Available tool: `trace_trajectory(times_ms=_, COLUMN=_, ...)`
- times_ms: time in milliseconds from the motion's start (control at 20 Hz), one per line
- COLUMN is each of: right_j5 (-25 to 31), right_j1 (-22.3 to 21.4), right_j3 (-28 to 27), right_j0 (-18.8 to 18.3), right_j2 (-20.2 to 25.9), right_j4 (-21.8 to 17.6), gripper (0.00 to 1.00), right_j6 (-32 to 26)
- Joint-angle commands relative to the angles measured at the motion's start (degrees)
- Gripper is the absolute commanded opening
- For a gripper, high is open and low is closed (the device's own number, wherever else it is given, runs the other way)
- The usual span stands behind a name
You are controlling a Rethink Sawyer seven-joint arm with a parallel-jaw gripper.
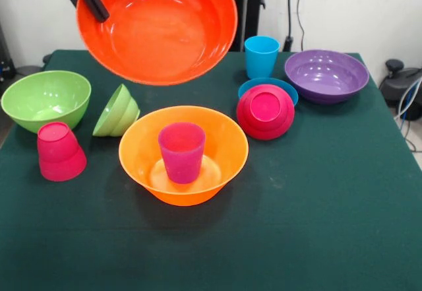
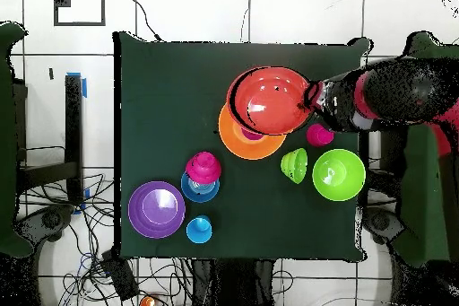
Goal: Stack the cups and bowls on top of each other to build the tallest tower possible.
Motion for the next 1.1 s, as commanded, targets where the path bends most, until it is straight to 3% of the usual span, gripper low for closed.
trace_trajectory(times_ms=50, right_j5=4.32, right_j1=1.37, right_j3=0.54, right_j0=4.62, right_j2=-9.62, right_j4=-5.47, gripper=0.00, right_j6=-3.08)
trace_trajectory(times_ms=100, right_j5=6.44, right_j1=0.81, right_j3=1.09, right_j0=4.98, right_j2=-10.51, right_j4=-5.80, gripper=0.00, right_j6=-3.25)
trace_trajectory(times_ms=150, right_j5=4.23, right_j1=0.83, right_j3=2.00, right_j0=4.83, right_j2=-10.71, right_j4=-5.78, gripper=0.00, right_j6=-2.85)
trace_trajectory(times_ms=450, right_j5=3.76, right_j1=1.53, right_j3=1.87, right_j0=6.65, right_j2=-12.09, right_j4=-4.94, gripper=0.00, right_j6=-3.10)
trace_trajectory(times_ms=700, right_j5=7.85, right_j1=2.23, right_j3=-1.04, right_j0=8.20, right_j2=-13.03, right_j4=-4.30, gripper=0.00, right_j6=-5.13)
trace_trajectory(times_ms=1100, right_j5=11.52, right_j1=1.51, right_j3=-1.11, right_j0=9.14, right_j2=-14.15, right_j4=-3.70, gripper=0.00, right_j6=-6.68)
